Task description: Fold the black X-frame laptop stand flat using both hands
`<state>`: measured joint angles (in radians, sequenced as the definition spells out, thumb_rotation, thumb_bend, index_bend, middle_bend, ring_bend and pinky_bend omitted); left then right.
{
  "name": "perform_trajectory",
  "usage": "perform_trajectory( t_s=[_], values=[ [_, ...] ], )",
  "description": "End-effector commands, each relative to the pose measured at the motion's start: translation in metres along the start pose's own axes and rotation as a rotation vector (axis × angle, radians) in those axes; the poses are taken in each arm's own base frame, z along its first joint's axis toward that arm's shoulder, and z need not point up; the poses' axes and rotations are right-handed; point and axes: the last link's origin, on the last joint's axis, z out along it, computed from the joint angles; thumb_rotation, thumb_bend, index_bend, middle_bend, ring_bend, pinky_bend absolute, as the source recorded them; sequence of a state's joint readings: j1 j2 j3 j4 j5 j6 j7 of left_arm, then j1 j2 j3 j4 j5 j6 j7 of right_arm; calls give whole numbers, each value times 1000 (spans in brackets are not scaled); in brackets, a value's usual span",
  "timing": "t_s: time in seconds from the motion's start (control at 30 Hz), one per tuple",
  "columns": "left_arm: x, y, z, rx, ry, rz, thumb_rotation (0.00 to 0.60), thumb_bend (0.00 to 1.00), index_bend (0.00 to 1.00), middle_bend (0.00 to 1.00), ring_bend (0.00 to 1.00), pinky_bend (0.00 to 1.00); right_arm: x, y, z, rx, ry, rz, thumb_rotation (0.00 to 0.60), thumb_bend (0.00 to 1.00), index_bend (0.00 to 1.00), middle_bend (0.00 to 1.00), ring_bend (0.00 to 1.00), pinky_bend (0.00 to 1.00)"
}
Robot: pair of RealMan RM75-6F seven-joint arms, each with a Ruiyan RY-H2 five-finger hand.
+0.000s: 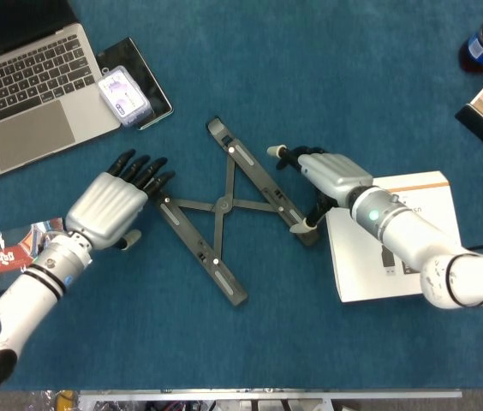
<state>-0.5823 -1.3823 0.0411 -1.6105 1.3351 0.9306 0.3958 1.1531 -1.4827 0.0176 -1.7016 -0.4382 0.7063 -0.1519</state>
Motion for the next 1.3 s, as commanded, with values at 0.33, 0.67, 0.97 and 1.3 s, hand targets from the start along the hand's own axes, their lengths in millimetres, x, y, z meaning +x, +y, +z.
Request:
perform_trajectory(
  t_s=[0.33, 0.67, 0.97, 1.3],
  values=[
    [-6, 13, 13, -12, -15, -43, 600, 263, 0, 0, 0, 0, -4, 0, 1, -5, -3, -13, 600, 0, 0, 191, 0, 0],
    [-7, 20, 18, -18, -23, -53, 600, 263, 0, 0, 0, 0, -14, -2, 4, 5, -24, -24, 600, 0, 0, 190, 0, 0],
    [-9, 25, 20, -18, -34, -66, 600, 263, 0, 0, 0, 0, -15, -3, 3, 7, -23, -33, 600, 0, 0, 190, 0, 0],
    [-15, 31, 27, -16, -48, -88, 600, 263, 0, 0, 0, 0, -19, -3, 2, 6, -26, -38, 600, 0, 0, 190, 0, 0]
  ],
)
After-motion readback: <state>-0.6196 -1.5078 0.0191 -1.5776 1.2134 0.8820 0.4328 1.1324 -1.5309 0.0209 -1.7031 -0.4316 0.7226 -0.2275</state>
